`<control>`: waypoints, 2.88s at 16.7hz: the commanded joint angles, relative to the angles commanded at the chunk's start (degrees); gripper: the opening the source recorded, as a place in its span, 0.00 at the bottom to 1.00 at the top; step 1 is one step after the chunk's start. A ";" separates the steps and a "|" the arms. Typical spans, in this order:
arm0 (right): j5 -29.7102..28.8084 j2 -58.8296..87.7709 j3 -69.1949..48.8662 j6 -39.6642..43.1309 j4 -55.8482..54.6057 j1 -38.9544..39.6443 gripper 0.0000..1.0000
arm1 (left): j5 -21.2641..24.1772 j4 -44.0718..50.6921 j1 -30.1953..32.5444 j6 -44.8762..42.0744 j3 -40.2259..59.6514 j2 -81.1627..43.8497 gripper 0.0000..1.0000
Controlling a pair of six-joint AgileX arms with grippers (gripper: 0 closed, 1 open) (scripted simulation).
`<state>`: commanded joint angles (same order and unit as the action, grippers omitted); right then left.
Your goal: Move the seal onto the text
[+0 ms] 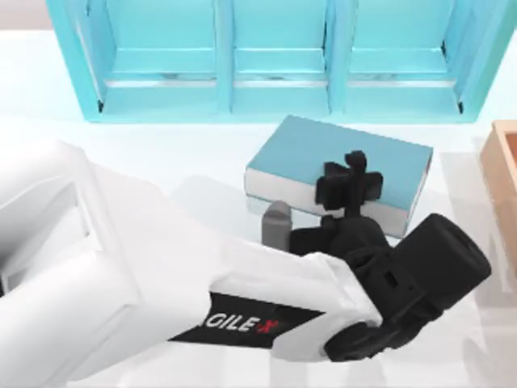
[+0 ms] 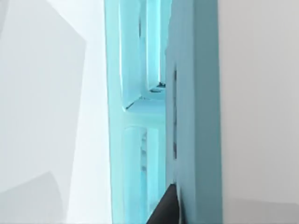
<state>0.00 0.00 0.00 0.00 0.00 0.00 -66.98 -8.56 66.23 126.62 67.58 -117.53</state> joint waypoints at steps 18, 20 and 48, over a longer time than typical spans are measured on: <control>0.00 0.00 0.00 0.00 0.00 0.00 1.00 | 0.07 -6.05 -0.01 -0.05 -1.82 -4.18 0.53; 0.00 0.00 0.00 0.00 0.00 0.00 1.00 | 0.07 -6.05 -0.01 -0.05 -1.82 -4.18 0.68; 0.00 0.00 0.00 0.00 0.00 0.00 1.00 | -5.25 48.28 15.63 49.09 6.52 -7.14 1.00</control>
<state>0.00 0.00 0.00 0.00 0.00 0.00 -72.23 39.72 81.86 175.71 74.10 -124.68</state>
